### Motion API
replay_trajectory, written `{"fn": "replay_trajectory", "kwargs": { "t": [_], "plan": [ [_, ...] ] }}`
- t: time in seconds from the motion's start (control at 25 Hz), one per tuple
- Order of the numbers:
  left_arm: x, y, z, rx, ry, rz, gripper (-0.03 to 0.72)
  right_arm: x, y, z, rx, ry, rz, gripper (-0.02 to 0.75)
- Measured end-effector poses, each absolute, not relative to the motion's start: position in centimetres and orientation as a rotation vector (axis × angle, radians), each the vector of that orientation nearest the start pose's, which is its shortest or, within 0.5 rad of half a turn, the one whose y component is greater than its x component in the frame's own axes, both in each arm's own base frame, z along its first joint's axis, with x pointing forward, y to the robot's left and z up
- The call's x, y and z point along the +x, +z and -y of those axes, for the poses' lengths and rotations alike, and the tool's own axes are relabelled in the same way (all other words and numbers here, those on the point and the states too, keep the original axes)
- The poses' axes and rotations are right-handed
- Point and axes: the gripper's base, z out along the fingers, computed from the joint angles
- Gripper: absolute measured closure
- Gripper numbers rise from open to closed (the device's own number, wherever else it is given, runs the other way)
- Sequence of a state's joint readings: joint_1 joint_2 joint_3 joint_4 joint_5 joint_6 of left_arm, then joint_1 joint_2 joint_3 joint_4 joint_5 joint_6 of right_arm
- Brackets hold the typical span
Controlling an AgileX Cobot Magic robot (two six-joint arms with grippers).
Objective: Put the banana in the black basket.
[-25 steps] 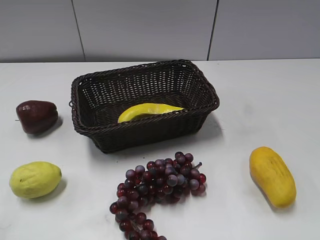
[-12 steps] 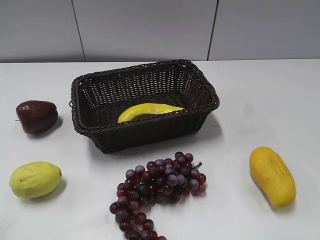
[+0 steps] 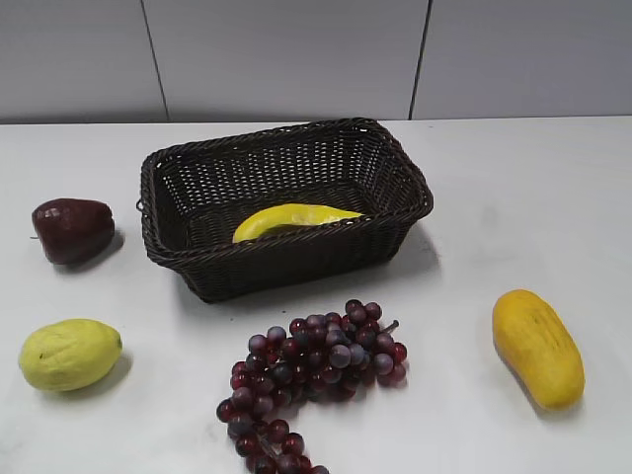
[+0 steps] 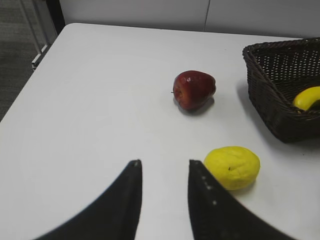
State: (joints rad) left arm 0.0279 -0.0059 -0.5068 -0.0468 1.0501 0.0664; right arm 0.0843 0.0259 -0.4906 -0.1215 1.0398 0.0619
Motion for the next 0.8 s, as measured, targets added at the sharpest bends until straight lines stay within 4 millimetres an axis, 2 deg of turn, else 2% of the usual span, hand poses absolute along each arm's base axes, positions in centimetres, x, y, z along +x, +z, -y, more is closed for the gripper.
{"fn": "replay_trajectory", "kwargs": {
  "t": [0.8],
  "plan": [
    [-0.61,28.01,0.39,0.040,0.003,-2.020,0.454,-0.33,27.66,0.99,-0.013,-0.057,-2.025,0.146]
  ]
}}
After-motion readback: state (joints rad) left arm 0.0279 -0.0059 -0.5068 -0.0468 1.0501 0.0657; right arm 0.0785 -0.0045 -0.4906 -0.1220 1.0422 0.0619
